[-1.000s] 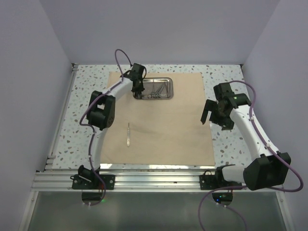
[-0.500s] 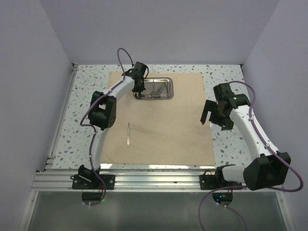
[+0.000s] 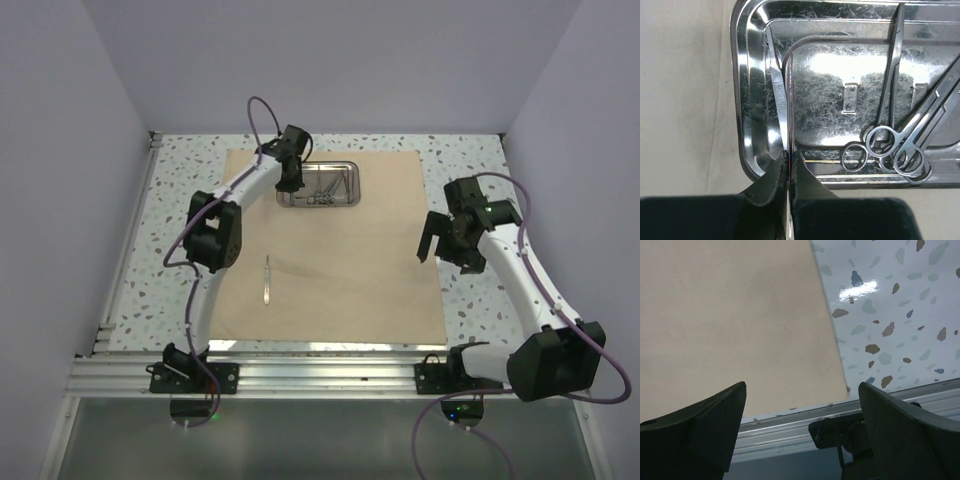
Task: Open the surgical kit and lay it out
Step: Pick up the medical item from the container.
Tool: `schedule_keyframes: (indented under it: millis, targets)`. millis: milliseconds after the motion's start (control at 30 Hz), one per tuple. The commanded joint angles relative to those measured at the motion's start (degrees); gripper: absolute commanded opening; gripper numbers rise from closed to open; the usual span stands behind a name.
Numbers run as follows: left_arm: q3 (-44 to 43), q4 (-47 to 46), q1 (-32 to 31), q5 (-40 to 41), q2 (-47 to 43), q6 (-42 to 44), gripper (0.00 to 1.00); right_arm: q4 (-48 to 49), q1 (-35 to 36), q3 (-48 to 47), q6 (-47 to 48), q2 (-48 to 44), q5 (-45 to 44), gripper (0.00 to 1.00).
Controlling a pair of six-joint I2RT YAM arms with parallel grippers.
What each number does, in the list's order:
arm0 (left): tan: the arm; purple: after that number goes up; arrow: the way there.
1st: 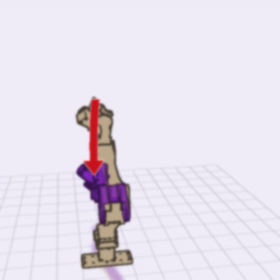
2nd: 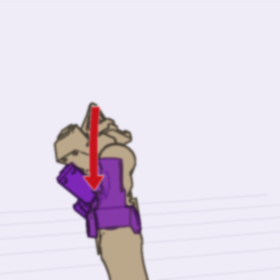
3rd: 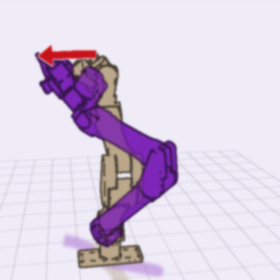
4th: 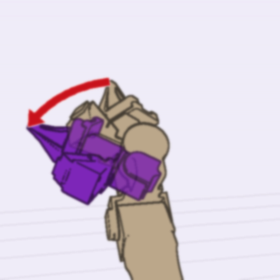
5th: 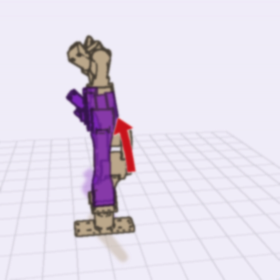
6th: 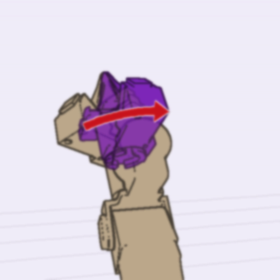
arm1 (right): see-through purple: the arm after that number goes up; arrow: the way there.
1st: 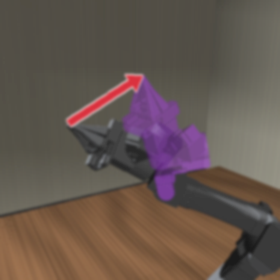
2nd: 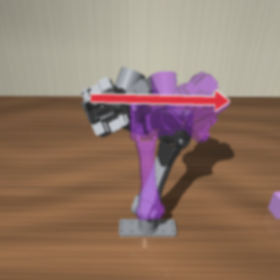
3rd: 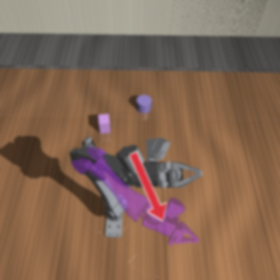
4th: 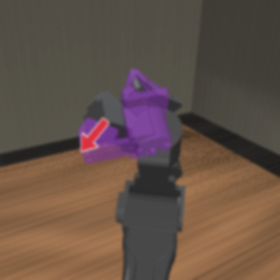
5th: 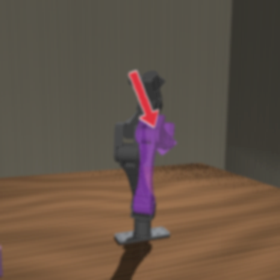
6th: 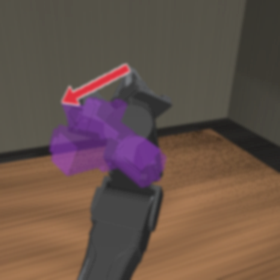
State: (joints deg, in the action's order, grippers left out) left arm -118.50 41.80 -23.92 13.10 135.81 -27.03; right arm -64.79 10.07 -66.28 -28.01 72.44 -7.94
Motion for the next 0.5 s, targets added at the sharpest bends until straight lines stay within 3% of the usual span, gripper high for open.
schedule_keyframes:
  millis: [0,133,233,467]
  targets:
    - [-0.25,1.09,-1.38,0.7,-7.57,-1.27,0.0,0.72,-0.13,0.71,1.47,-2.48,0.91,0.98]
    - [7.82,0.3,-5.42,0.7,-14.76,-3.9,0.0,0.46,-0.22,0.63,1.82,-3.36,1.35,0.98]
    - [18.78,-0.93,-10.08,0.17,-20.21,-7.33,0.0,-1.03,-0.31,-1.12,1.99,-3.45,1.53,0.98]
    - [38.48,-5.75,-20.36,-3.61,-30.86,-20.41,0.0,-6.74,-0.4,-6.14,1.29,-3.01,1.88,0.98]
